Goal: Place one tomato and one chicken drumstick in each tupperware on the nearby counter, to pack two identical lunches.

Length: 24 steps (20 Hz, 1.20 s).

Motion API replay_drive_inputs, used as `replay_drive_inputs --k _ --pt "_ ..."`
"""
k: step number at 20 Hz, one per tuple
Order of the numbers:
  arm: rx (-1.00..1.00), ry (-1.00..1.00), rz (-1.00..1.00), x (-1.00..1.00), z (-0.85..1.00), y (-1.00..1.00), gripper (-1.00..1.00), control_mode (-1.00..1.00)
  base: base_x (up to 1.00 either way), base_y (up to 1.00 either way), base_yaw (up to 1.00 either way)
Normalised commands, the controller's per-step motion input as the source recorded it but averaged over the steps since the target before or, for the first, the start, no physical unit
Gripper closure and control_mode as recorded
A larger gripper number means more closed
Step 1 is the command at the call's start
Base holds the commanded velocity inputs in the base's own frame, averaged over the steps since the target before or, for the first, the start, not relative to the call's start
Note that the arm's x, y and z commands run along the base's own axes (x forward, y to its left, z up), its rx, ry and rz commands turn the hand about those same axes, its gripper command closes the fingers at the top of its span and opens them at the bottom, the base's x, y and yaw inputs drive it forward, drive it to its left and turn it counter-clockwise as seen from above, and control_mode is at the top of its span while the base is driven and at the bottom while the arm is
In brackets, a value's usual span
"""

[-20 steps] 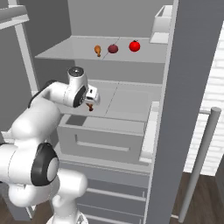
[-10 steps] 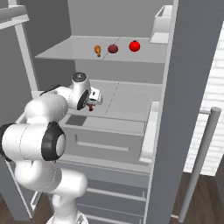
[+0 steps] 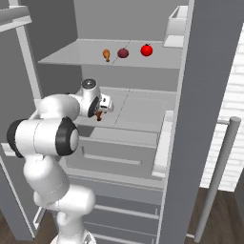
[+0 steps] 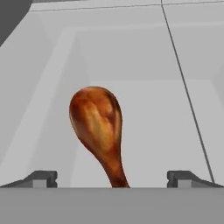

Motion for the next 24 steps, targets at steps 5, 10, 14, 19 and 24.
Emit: replay_drive_inputs --k 5,10,14,19,24 --pt "0.00 0.01 0.00 0.38 -0.24 0.06 -1.00 -1.00 0.00 0.00 0.00" --pt "0.00 0.01 0.00 0.40 -0.31 0.12 -1.00 -1.00 0.00 0.00 0.00" --pt "0.00 0.01 0.00 0.35 -0.34 0.08 -1.00 -1.00 0.00 0.00 0.00" --pt "0.00 0.00 0.00 0.16 -0.34 0.01 1.00 -1.00 0.00 0.00 0.00" --pt "0.00 0.00 0.00 0.00 0.00 0.00 1.00 -1.00 0.00 0.00 0.00"
